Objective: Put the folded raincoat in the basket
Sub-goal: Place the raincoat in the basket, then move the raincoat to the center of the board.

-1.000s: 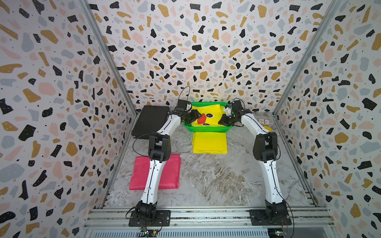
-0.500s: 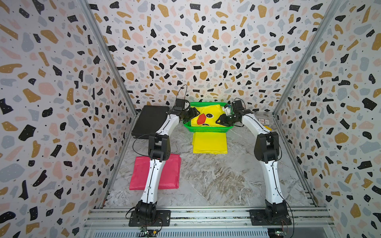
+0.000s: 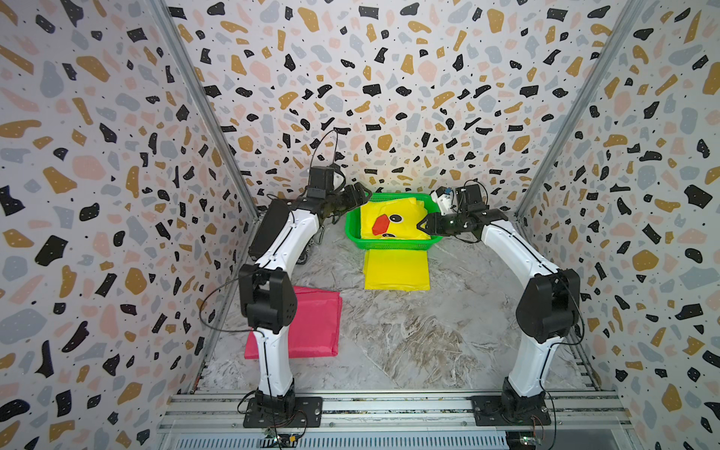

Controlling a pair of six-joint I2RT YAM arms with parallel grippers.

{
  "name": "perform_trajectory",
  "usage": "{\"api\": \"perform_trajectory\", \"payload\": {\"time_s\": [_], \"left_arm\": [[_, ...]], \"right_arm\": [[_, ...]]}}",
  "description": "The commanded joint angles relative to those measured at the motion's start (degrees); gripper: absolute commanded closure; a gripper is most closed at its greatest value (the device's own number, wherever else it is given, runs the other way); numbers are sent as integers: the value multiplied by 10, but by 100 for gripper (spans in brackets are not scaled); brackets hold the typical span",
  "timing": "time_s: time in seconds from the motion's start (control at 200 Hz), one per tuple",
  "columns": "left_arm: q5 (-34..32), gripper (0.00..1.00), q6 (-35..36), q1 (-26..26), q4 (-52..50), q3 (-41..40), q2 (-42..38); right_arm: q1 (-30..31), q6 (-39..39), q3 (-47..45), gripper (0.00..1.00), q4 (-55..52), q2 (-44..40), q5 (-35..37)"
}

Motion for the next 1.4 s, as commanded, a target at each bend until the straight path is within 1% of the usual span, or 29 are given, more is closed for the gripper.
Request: {"api": "perform_trajectory", "payload": {"time_s": [0.0,0.165,0.31,0.37,0.546,0.666,0.801,0.871,0.931,0.976,1.061,1.211,1.392], "left_arm": [[-48,15,10,-1,23,-112,-64],[-75,14,-11,-1,29,-277,-180],[-107,13,-30,-1,37,-417,-289],[-120,13,-34,-1,32,-459,-329],[-164,13,-33,-1,-29,-556,-433],[-195,11,-37,-1,-41,-630,-506],[-209,11,-58,-1,-35,-704,-570],[-220,11,-62,-1,-32,-723,-603],[-240,5,-58,0,-50,-718,-621],[-252,3,-53,0,-65,-709,-628],[-259,2,-38,0,-90,-689,-625],[-265,1,-32,1,-112,-680,-615],[-295,0,-34,5,-144,-669,-615]], "right_arm": [[10,3,-88,54,12,-40,20],[22,26,-198,52,58,-80,37],[48,35,-234,49,70,-71,80],[62,40,-235,48,71,-61,87],[126,87,-242,48,97,-45,86],[170,123,-279,43,139,-54,108],[207,194,-339,36,221,-75,117],[231,223,-363,34,267,-82,112],[250,247,-379,32,299,-84,101],[265,262,-388,31,317,-85,100],[297,281,-399,28,339,-85,112],[348,307,-400,27,357,-68,154],[387,333,-371,26,385,-12,156]]}}
